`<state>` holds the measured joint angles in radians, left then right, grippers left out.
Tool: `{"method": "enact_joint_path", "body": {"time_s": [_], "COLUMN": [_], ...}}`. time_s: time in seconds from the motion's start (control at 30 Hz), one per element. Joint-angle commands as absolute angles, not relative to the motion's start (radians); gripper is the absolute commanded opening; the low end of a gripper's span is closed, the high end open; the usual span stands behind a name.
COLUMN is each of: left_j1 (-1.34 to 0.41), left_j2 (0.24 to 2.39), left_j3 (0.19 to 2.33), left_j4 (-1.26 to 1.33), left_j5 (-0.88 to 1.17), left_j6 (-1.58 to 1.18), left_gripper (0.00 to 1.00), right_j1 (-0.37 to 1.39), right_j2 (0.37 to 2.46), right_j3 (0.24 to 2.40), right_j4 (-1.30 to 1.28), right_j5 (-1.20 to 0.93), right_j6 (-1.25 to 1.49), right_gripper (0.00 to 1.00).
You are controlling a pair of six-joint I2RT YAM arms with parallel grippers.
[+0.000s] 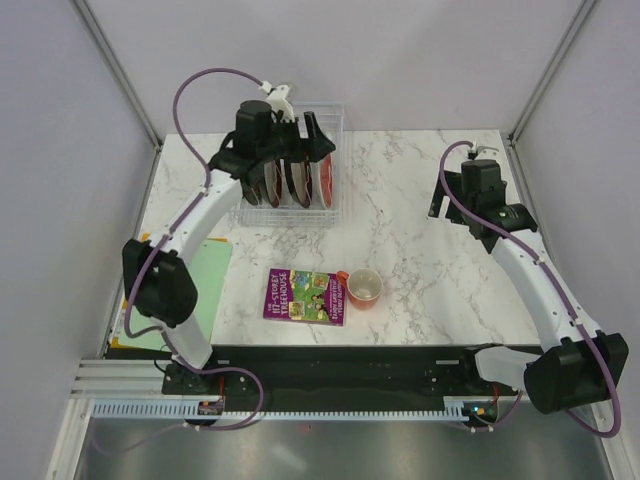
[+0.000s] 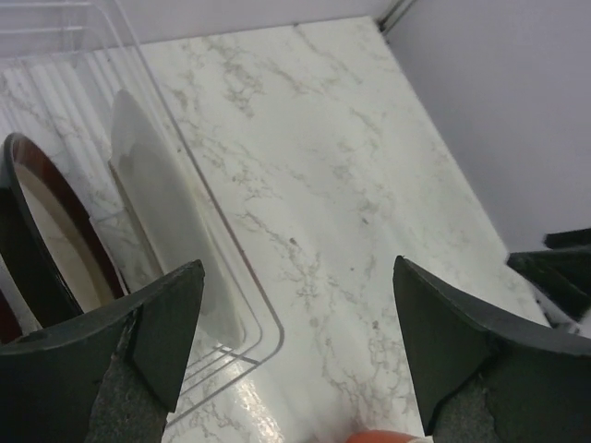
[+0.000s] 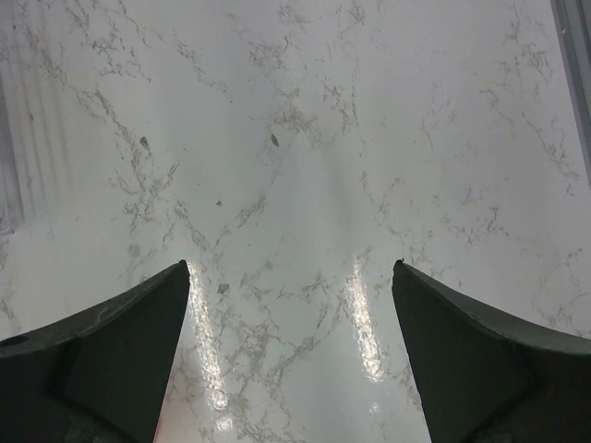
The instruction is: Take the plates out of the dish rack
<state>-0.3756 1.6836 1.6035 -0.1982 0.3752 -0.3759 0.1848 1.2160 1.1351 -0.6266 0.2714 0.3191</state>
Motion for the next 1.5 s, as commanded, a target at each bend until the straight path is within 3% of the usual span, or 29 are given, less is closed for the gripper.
{"method": "enact_joint_path", "body": {"time_s": [0.0, 0.43, 0.53, 0.63, 0.7, 0.73, 1.1, 1.13, 1.17, 1.2, 1.27, 1.33, 1.37, 1.47], "left_j1": [-0.474, -0.594, -0.600, -0.606, -0.610, -0.611, -0.611, -0.611, -0.612, -0.611, -0.611, -0.611, -0.611, -0.609], "left_j2": [1.788, 1.931, 1.963, 2.012, 2.051, 2.060, 2.138, 2.146, 2.148, 2.149, 2.160, 2.171, 2.178, 2.177], "left_j3": [1.722, 1.809, 1.825, 1.847, 1.865, 1.865, 1.891, 1.891, 1.885, 1.882, 1.887, 1.894, 1.896, 1.887], "left_j4": [-0.276, -0.331, -0.336, -0.348, -0.353, -0.353, -0.364, -0.365, -0.367, -0.367, -0.365, -0.365, -0.367, -0.367], "left_j5": [0.103, -0.442, -0.489, -0.526, -0.553, -0.555, -0.623, -0.623, -0.626, -0.620, -0.609, -0.606, -0.600, -0.594], "left_j6": [-0.266, -0.203, -0.192, -0.179, -0.166, -0.163, -0.129, -0.129, -0.138, -0.141, -0.144, -0.146, -0.146, -0.160], "left_gripper": [0.89, 0.80, 0.62, 0.35, 0.09, 0.04, 0.02, 0.08, 0.22, 0.29, 0.13, 0.13, 0.04, 0.02], "right_j1": [0.179, 0.178, 0.178, 0.179, 0.179, 0.178, 0.178, 0.178, 0.178, 0.178, 0.179, 0.179, 0.179, 0.179], "right_j2": [1.215, 1.233, 1.239, 1.241, 1.243, 1.244, 1.273, 1.272, 1.269, 1.267, 1.266, 1.267, 1.266, 1.264], "right_j3": [1.178, 1.166, 1.170, 1.169, 1.166, 1.163, 1.160, 1.157, 1.157, 1.152, 1.151, 1.147, 1.144, 1.140], "right_j4": [-0.614, -0.591, -0.589, -0.584, -0.577, -0.575, -0.568, -0.568, -0.568, -0.568, -0.569, -0.569, -0.569, -0.569], "right_j5": [0.293, 0.270, 0.272, 0.262, 0.243, 0.238, 0.207, 0.204, 0.206, 0.209, 0.212, 0.215, 0.215, 0.219], "right_j6": [0.291, 0.278, 0.279, 0.282, 0.288, 0.288, 0.299, 0.301, 0.299, 0.299, 0.298, 0.296, 0.295, 0.291], "right_gripper": [0.98, 0.98, 0.98, 0.98, 0.98, 0.98, 0.98, 0.98, 0.98, 0.98, 0.98, 0.98, 0.98, 0.98]}}
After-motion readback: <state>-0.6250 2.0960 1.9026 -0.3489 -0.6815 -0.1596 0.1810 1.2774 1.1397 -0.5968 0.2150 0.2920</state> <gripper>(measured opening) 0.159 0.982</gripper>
